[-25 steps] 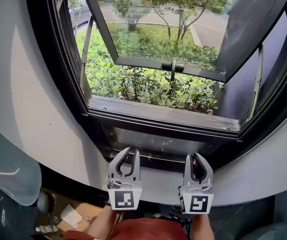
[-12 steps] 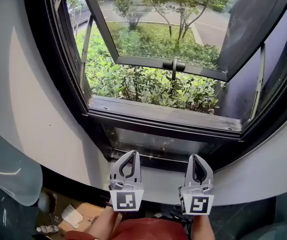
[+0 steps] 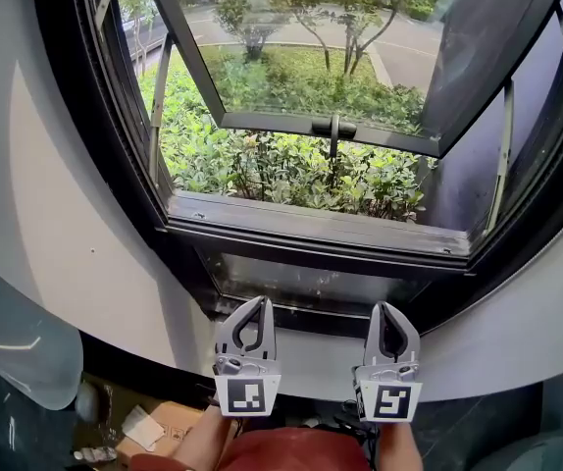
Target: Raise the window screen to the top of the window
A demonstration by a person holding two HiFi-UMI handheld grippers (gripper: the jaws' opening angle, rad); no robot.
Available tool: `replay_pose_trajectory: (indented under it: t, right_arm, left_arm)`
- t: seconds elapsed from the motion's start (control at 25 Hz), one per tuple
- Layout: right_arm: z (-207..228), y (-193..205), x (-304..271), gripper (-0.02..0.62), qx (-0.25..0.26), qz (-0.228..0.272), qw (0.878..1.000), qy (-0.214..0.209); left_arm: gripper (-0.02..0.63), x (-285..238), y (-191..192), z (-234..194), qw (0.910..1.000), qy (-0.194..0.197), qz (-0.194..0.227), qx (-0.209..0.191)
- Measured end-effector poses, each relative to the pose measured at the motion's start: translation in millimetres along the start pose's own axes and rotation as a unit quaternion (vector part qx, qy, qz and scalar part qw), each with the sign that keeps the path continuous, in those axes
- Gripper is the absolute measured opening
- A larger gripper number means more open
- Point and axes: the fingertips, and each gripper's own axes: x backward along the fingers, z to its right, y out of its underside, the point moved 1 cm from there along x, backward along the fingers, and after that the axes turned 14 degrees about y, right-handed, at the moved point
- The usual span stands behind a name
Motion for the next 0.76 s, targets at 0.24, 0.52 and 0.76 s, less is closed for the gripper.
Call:
replay_pose_trajectory:
  t: [0.24, 0.52, 0.76]
  right_arm:
    - [-1.9, -1.2, 0.5, 0.009, 0.001, 0.001, 1.000, -0.002]
    - [-3.5, -4.8, 1.5, 0.011, -0.004, 0.006, 1.000, 0.003]
    - [-4.9, -9.0, 1.6, 0.009, -0.010, 0.013, 1.000, 0.004]
  left_arm:
    - [0.005, 2.7, 1.7, 1.6, 1.0000, 0.004, -0.007, -0.002]
    - [0.006, 7.4, 0.3, -0.3, 1.0000, -0.001, 0.003, 0.004]
    - [0.006, 9.4, -0.9, -0.9, 1.0000, 0.001, 0.004, -0.007]
